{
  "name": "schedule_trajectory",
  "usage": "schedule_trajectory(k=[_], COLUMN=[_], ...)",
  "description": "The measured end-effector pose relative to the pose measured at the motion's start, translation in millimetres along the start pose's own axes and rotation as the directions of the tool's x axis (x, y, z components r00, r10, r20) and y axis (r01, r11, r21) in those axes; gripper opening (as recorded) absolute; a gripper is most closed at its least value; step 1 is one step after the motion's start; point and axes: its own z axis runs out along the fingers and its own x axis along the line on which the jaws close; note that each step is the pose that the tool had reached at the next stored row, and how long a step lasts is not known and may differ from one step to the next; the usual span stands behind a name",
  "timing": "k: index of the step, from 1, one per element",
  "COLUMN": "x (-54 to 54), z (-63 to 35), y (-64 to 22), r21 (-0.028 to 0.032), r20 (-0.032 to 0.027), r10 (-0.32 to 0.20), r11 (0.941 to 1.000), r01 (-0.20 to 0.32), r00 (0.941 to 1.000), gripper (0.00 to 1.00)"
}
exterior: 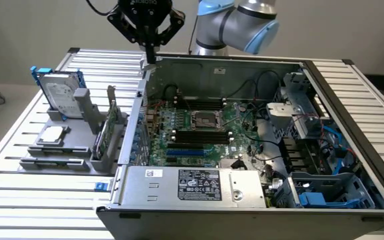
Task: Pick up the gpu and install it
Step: 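Reach for the gpu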
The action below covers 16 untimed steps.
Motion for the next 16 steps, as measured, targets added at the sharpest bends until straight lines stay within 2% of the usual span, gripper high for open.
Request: schedule_trajectory(k=[8, 16], x=[36.3, 72.7], z=[3.8, 10.3], y=[-2.8, -5.7], r21=[0.0001, 0.0009], r20=[-0.0014, -0.0119], r10=[0.0, 0.001], r11=[1.0, 1.0], r01=[0.0, -0.001], r00=[1.0, 0.9999], gripper=[0.11, 0.11])
